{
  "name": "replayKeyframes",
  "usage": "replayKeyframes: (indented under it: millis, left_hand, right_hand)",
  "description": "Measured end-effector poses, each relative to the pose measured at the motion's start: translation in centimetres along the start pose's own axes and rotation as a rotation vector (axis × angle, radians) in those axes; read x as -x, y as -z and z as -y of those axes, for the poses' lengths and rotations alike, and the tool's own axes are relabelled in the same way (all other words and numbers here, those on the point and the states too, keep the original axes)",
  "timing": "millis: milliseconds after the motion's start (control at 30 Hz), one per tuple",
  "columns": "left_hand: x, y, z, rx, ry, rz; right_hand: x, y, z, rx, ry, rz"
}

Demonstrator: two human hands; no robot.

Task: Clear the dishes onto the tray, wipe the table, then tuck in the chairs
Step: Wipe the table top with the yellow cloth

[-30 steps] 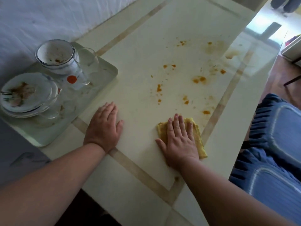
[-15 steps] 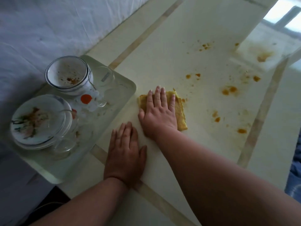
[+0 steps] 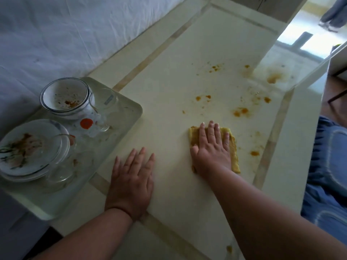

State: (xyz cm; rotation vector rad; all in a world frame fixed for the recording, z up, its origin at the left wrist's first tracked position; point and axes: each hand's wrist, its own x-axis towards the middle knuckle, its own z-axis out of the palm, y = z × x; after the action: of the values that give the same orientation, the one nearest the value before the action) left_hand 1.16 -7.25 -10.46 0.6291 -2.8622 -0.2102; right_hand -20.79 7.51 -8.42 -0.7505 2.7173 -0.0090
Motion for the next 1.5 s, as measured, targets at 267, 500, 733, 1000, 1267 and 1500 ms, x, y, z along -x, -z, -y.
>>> replayKeyframes:
  millis: [267,500,733,1000,1267,1500]
  left_hand:
    - [-0.3,0.6,-0.4,-0.013,0.023,0.045]
    - [0.1,0.5,-1.8,-0.100,0.090,0.154]
    - [0.2,0.6,-4.0,-0.013,0.224,0.231]
    - [1.9,-1.1,-3.1,0.176,0.242,-0.054]
    - [1.5,-1.6,-2.3,0.239,0.235,-0.100]
    - [1.6,-1.2,-2.4,0.154,0.154,-0.039]
  right_hand:
    - [10.0,-1.9,-9.3,0.029,-0.071,0.039]
    - [18.9,-4.1,-12.7,0.058,-0.019,0.087]
    - [25.3,-5.4,-10.2,0.045,0.062,0.153]
    - [23.1,-5.6,-4.5,0.081,0.252,0.123]
    - [14.2,-4.0,-4.3,0.050,0.269,0.025]
    - [14.4,-3.4,-11.4,0.088,0.058,0.033]
